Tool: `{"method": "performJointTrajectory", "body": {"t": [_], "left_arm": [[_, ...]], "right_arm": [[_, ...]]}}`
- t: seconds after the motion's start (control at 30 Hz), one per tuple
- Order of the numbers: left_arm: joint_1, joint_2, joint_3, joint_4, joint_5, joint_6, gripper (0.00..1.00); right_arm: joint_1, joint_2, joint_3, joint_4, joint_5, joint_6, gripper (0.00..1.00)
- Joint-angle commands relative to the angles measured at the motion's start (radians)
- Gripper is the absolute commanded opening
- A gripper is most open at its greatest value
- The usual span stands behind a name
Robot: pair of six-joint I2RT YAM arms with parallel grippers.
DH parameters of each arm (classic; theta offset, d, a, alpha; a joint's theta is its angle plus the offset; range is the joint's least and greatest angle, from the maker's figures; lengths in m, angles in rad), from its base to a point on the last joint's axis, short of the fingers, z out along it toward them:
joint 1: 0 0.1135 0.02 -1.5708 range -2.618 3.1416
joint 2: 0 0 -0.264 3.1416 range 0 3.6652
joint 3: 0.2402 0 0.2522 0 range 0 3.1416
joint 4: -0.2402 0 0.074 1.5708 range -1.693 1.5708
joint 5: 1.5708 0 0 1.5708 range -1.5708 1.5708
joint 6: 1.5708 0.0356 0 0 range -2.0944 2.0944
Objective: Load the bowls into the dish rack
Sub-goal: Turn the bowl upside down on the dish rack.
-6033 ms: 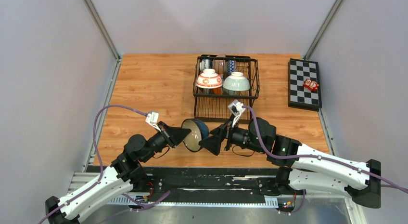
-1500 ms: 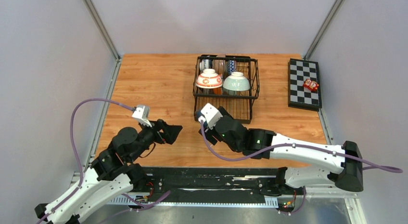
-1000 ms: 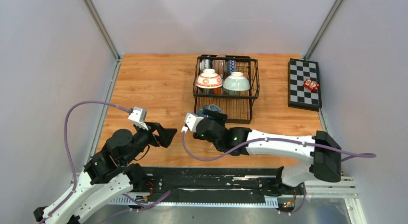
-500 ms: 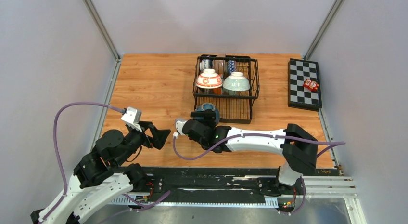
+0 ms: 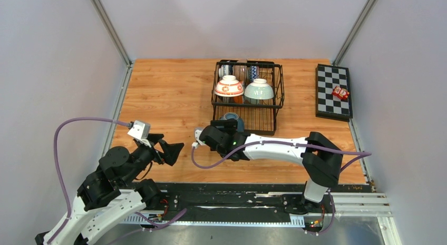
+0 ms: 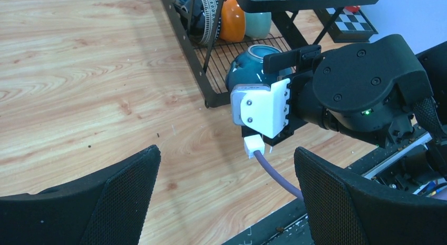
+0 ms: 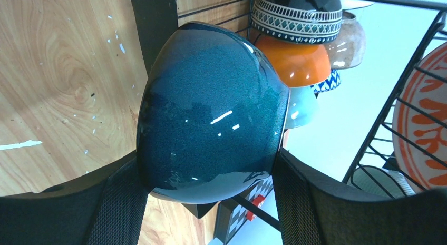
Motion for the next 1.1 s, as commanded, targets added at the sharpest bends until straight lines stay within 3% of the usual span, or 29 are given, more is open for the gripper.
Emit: {"method": "performJointTrajectory", "body": {"t": [0.0, 0.47, 0.77, 0.93, 1.07], "left_arm": [[-0.003, -0.012, -0.013, 0.001, -0.009, 0.014, 0.97], [-0.003, -0.020, -0.015, 0.001, -0.013, 0.013, 0.98], [-0.003, -0.016, -0.015, 0.004, -0.012, 0.018, 0.99], [-0.003, -0.019, -0.015, 0.002, -0.012, 0.017, 0.99], [-0.003, -0.020, -0.016, 0.003, -0.015, 0.016, 0.99]], "right_arm": [[-0.030, -0.016, 0.013, -0.024, 0.033, 0.023, 0.03], [-0.068, -0.007, -0.010, -0.054, 0.002, 0.060, 0.03], [-0.080, 0.027, -0.009, -0.057, -0.007, 0.066, 0.13], [-0.083, 0.035, -0.007, -0.061, -0.013, 0.067, 0.28], [-0.084, 0.037, -0.005, -0.065, -0.019, 0.071, 0.31]]}}
